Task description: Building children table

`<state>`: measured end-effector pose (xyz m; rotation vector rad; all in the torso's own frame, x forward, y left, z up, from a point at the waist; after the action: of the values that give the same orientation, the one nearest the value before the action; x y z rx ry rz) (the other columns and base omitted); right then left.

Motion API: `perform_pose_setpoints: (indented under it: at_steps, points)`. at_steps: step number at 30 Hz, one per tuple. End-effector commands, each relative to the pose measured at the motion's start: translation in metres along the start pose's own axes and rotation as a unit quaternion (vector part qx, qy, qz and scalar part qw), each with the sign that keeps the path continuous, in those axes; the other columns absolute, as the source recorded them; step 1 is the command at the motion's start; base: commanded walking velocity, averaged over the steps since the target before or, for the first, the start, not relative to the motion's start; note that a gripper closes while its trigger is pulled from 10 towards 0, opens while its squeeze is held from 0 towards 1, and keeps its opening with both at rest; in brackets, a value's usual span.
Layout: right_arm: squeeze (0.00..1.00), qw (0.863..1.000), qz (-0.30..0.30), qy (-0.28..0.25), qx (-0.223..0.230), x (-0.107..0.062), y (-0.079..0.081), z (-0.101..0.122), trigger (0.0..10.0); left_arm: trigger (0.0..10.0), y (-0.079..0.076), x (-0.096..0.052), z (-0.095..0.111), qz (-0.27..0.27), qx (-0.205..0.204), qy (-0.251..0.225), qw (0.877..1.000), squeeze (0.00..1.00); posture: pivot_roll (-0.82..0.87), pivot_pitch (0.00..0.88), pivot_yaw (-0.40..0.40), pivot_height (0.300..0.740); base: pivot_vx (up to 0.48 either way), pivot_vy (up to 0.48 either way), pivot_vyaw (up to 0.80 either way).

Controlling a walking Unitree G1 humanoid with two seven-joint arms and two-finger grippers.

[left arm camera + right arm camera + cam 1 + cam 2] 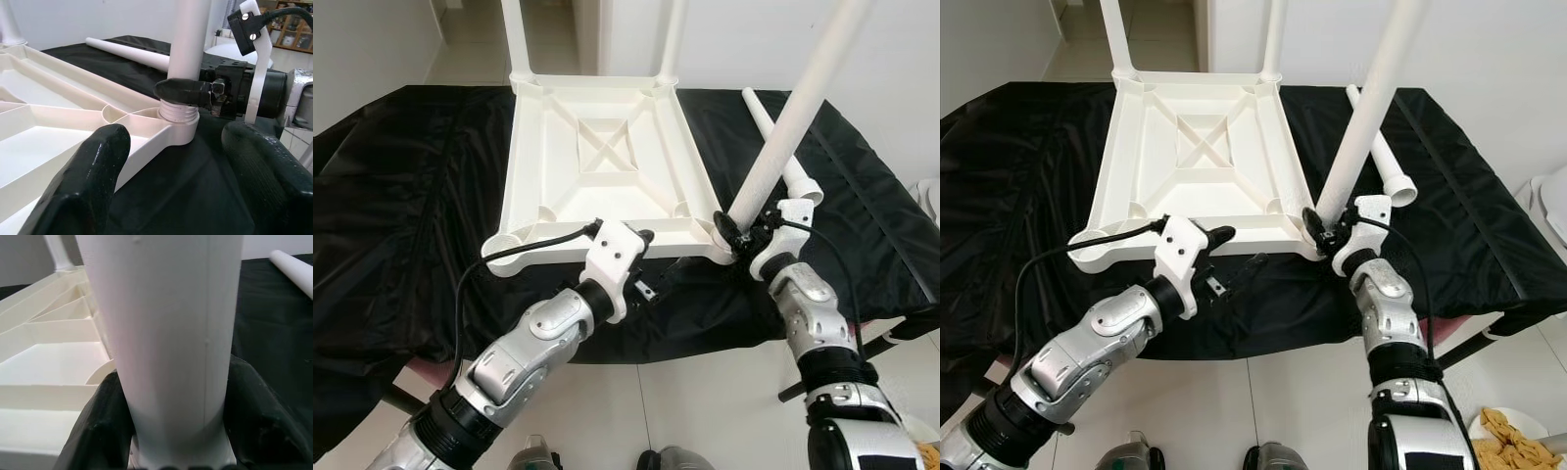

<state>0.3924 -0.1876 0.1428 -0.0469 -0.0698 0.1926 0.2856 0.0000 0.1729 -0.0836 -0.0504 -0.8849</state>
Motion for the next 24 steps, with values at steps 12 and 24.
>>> perform_pose_setpoints:
  at_steps: [12, 24]
  points:
    - [0.0, 0.986, -0.161, 0.038, 0.033, -0.015, -0.002, -0.019, 10.0, 10.0, -0.026, -0.002, -0.004, -0.116, 0.003, 0.012, 0.993, 0.0, 0.03, 0.059, -0.044, 0.74, 0.0, 0.0, 0.0]
    - [0.0, 0.965, -0.254, 0.051, 0.049, -0.025, 0.012, -0.018, 10.0, 10.0, -0.02, -0.001, 0.0, -0.099, 0.0, 0.003, 0.995, 0.0, 0.04, 0.071, -0.05, 0.74, 0.0, 0.0, 0.0]
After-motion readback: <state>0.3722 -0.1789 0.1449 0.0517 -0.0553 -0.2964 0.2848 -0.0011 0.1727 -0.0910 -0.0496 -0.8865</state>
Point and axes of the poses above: a point about 5 cm out from each wrist's last joint towards the gripper, its own x axis pointing out of the wrist towards the gripper, its own z axis along the axis of the wrist's last joint, y = z × x, the point moved 5 cm from there along x, pointing out of the wrist towards the gripper, and after that the axes turned 5 degrees about -x, right-handed, at the moved point
